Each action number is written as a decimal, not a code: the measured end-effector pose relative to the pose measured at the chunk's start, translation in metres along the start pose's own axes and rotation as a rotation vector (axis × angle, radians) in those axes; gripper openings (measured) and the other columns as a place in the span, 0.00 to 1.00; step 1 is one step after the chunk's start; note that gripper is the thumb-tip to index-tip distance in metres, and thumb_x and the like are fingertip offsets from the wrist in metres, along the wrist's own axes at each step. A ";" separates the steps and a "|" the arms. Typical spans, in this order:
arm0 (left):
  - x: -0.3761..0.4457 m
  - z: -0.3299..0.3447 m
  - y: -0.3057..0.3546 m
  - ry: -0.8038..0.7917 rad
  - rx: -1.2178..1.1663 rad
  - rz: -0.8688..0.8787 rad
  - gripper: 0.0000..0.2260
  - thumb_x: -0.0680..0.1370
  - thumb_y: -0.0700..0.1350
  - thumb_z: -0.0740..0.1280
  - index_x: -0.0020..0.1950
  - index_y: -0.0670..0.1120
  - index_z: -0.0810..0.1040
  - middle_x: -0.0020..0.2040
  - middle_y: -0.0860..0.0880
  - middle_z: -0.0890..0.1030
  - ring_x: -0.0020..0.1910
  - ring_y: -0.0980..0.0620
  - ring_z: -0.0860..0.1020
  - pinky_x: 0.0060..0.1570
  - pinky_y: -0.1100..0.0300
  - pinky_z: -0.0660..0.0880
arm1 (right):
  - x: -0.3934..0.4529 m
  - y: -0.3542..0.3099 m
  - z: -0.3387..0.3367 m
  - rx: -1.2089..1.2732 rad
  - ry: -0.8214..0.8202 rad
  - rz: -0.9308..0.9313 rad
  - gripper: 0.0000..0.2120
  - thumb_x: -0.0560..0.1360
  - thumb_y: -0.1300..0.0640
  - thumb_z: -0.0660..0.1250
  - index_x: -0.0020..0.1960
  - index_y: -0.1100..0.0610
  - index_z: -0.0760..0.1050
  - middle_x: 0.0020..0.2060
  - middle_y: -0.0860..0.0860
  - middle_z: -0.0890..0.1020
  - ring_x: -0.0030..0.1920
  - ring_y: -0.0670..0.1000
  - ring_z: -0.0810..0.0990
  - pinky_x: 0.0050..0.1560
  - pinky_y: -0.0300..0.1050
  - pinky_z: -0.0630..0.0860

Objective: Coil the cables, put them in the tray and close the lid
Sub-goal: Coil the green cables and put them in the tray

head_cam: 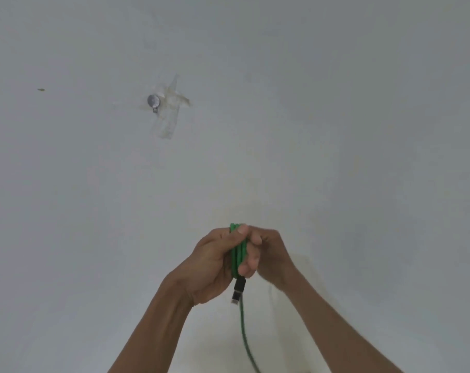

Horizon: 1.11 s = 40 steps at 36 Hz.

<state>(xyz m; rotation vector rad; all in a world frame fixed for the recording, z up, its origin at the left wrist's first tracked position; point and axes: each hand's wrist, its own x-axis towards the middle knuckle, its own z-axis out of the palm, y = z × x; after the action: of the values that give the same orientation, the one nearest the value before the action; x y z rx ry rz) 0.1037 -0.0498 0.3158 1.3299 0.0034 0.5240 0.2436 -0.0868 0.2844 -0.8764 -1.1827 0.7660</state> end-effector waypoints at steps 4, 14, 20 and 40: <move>0.014 -0.005 0.006 0.043 -0.061 0.065 0.11 0.79 0.46 0.64 0.46 0.39 0.80 0.32 0.43 0.79 0.27 0.51 0.74 0.33 0.59 0.75 | -0.022 0.018 0.014 -0.085 0.113 0.100 0.21 0.75 0.68 0.65 0.28 0.50 0.81 0.26 0.46 0.80 0.29 0.46 0.78 0.32 0.40 0.75; 0.033 -0.036 0.025 0.181 0.145 0.124 0.09 0.80 0.43 0.61 0.50 0.38 0.78 0.38 0.45 0.81 0.33 0.50 0.77 0.41 0.60 0.77 | -0.051 0.028 0.047 -0.029 0.295 0.140 0.07 0.79 0.58 0.67 0.52 0.54 0.84 0.34 0.51 0.81 0.28 0.49 0.69 0.27 0.42 0.69; 0.032 -0.044 0.018 0.256 0.273 0.144 0.11 0.79 0.44 0.63 0.51 0.36 0.79 0.39 0.44 0.83 0.35 0.49 0.80 0.44 0.59 0.79 | -0.056 0.023 0.048 -0.237 0.285 0.148 0.07 0.76 0.57 0.71 0.52 0.54 0.84 0.27 0.49 0.80 0.28 0.47 0.72 0.30 0.38 0.71; 0.012 -0.049 0.003 0.233 0.481 0.055 0.10 0.80 0.44 0.65 0.45 0.41 0.82 0.37 0.45 0.81 0.34 0.49 0.77 0.35 0.61 0.75 | -0.035 -0.025 0.022 -1.155 0.150 -0.243 0.09 0.75 0.49 0.69 0.54 0.45 0.82 0.46 0.41 0.86 0.39 0.41 0.78 0.42 0.41 0.76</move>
<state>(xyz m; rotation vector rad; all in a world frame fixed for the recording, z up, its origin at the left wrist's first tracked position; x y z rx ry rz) 0.0987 0.0005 0.3097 1.7318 0.3024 0.7541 0.2158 -0.1254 0.2939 -1.6370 -1.5458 -0.2723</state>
